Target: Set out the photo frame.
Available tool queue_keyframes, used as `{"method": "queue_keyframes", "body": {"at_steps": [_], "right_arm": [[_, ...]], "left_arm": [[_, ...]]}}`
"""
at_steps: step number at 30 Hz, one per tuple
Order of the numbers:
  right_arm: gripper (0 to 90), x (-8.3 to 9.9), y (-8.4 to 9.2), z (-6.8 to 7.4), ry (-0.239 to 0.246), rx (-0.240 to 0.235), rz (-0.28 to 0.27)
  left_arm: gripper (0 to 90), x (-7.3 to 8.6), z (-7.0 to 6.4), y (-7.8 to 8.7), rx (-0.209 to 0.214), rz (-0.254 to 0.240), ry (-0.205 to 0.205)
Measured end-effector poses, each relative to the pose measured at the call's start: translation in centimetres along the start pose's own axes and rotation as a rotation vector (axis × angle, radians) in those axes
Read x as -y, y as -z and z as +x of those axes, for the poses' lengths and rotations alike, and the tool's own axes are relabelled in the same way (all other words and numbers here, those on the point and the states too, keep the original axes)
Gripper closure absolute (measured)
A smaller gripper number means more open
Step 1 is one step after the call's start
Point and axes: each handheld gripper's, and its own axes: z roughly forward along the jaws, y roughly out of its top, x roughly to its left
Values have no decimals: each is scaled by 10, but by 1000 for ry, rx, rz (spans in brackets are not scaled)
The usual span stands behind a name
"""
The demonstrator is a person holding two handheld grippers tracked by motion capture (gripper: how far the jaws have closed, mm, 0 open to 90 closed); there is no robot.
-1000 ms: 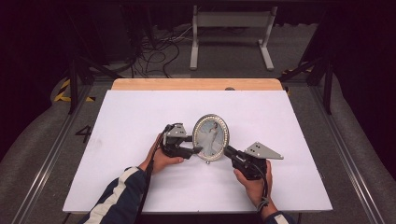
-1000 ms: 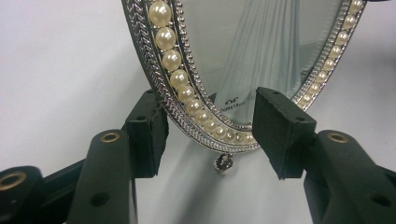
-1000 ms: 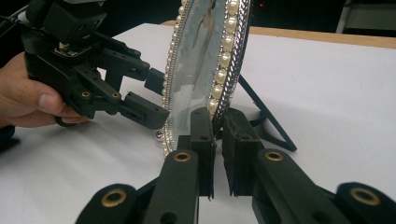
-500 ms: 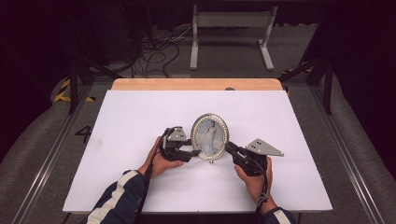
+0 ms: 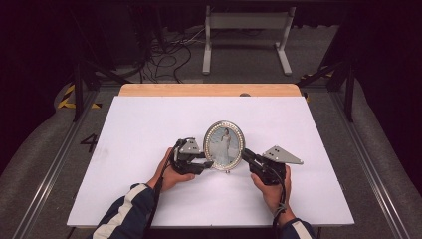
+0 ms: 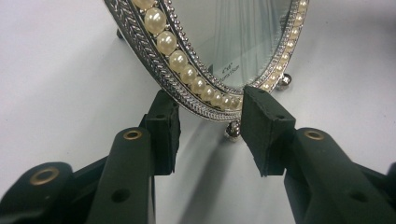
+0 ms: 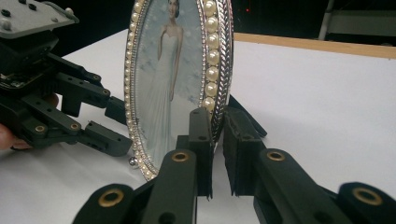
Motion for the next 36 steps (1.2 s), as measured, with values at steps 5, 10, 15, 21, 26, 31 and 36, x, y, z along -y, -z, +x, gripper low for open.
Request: {"method": "queue_keyframes", "body": {"at_steps": [5, 10, 15, 21, 26, 31, 36], "right_arm": [[825, 0, 0, -1, -6, -2, 0], [825, 0, -1, -2, -5, 1, 0], [824, 0, -1, -3, -2, 5, -1], [821, 0, -1, -4, 5, 10, 3], [815, 0, -1, -2, 18, 10, 12], [806, 1, -1, -1, 19, 8, 16], [776, 1, -3, 0, 17, 7, 25]], "left_arm": [[598, 0, -1, -1, -5, 10, -9], [598, 1, -3, -2, -5, 16, -13], [598, 2, -7, -6, -3, 38, -37], [582, 1, -6, -3, 3, 29, -37], [547, 0, -5, 5, -11, -12, -24], [519, -3, -2, 15, -29, -70, -1], [455, -4, -1, 18, -57, -118, 23]]}}
